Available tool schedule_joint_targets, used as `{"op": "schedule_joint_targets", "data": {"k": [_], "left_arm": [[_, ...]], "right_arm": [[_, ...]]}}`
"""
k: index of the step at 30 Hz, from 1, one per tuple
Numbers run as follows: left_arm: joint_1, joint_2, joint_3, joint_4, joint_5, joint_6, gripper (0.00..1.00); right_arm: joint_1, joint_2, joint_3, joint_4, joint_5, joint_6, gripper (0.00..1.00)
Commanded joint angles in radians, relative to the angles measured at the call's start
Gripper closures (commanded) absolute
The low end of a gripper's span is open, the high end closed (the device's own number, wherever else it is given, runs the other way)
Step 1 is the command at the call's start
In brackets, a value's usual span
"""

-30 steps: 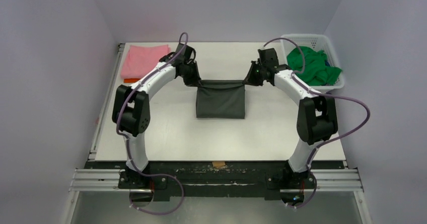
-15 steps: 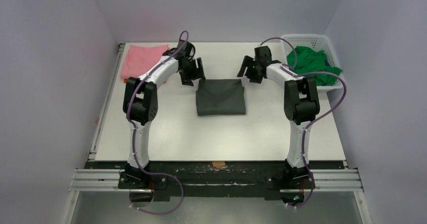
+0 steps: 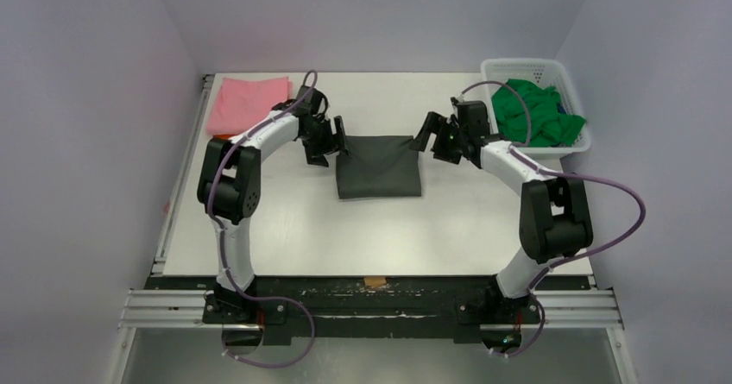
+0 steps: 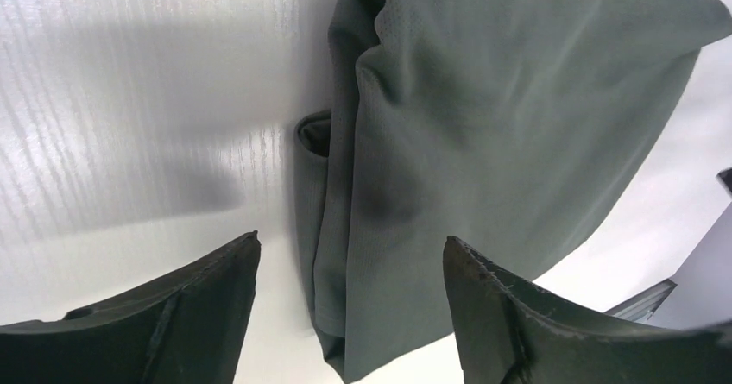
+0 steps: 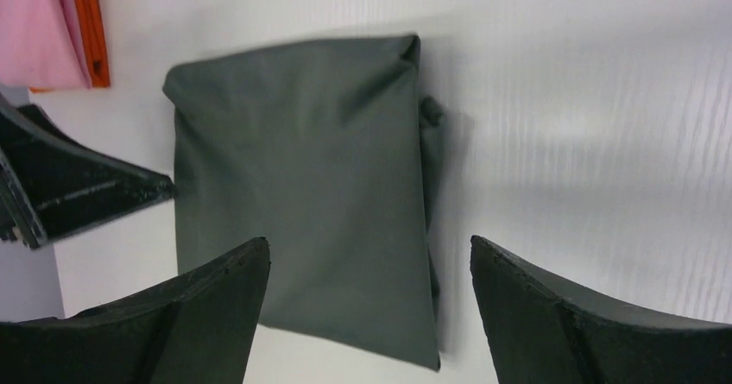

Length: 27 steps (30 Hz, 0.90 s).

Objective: Fold and stack the t-shirts
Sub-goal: Put the neatly folded tshirt into the corner of the board with the left arm

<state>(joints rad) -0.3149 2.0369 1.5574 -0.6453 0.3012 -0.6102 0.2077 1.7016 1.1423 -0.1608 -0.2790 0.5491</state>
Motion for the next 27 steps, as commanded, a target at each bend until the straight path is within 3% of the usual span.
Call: {"op": "schedule_joint_targets", "data": {"k": [1, 6, 9, 12, 13, 16, 22, 27], "left_arm": [[-0.006, 0.055, 0.025, 0.038, 0.037, -0.019, 0.28], [-0.036, 0.138, 0.070, 0.023, 0.068, -0.034, 0.45], [-0.076, 0.160, 0.080, 0.028, 0.060, -0.037, 0.65], [-0.116, 0.173, 0.123, 0.003, -0.012, -0.031, 0.95], [-0.124, 0.183, 0.152, -0.030, -0.046, -0.023, 1.00], [-0.137, 0.207, 0.254, -0.142, -0.187, 0.022, 1.00], [-0.132, 0.164, 0.402, -0.259, -0.639, 0.204, 1.00], [-0.090, 0.132, 0.449, -0.186, -0.739, 0.444, 1.00]], "right_arm": [[0.002, -0.119, -0.098, 0.037, -0.051, 0.001, 0.15], [0.002, -0.229, -0.165, -0.002, 0.010, -0.015, 0.15], [0.001, -0.266, -0.170, -0.052, 0.069, -0.031, 0.15], [0.001, -0.296, -0.191, -0.044, 0.078, -0.033, 0.15], [0.001, -0.305, -0.195, -0.043, 0.078, -0.032, 0.15], [0.001, -0.327, -0.201, -0.059, 0.090, -0.049, 0.16], [0.001, -0.383, -0.230, -0.051, 0.162, -0.071, 0.16], [0.001, -0.408, -0.246, -0.035, 0.173, -0.086, 0.16]]}}
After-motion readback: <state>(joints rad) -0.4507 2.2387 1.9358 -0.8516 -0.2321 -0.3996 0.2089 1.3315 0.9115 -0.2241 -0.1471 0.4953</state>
